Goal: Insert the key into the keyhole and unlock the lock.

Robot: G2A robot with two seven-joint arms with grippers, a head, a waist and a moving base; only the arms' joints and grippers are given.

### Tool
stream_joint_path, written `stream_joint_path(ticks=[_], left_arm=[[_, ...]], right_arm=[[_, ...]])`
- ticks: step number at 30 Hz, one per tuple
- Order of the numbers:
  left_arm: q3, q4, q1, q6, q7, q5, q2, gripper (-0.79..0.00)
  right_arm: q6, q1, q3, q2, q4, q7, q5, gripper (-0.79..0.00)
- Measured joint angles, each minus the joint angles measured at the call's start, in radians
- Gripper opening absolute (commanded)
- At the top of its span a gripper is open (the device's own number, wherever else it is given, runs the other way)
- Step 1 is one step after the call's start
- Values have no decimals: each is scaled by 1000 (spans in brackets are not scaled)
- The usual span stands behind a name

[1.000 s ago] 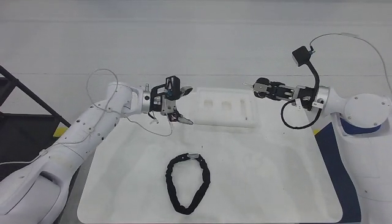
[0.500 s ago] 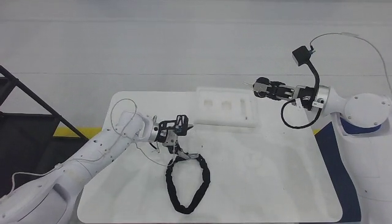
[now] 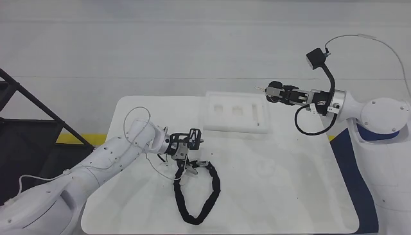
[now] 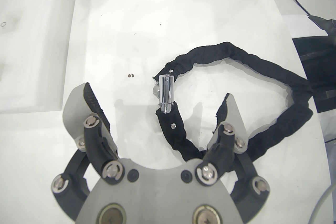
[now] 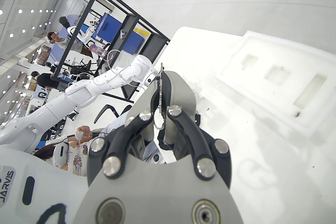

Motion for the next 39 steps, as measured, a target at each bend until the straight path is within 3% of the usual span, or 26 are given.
stream_joint_path(ticks=[6,12,28,30,32,39], left_arm=[[-2,0,5,7,-5,-3,0,0],[-22,7,62,73,-43,-32,-2,0],[-66,1,136,151,9,43,-3,0],[-71,-4,141,153,13,53,-2,-172],[-76,-8,147,155,14,64,-2,-406],[-90,-6,160,154,-7,83,-7,-656]], right_arm=[[0,0,0,0,0,0,0,-785],[0,0,0,0,0,0,0,-785],[0,0,0,0,0,0,0,-785],[0,0,0,0,0,0,0,-785],[0,0,0,0,0,0,0,-785],[0,0,0,0,0,0,0,-785]])
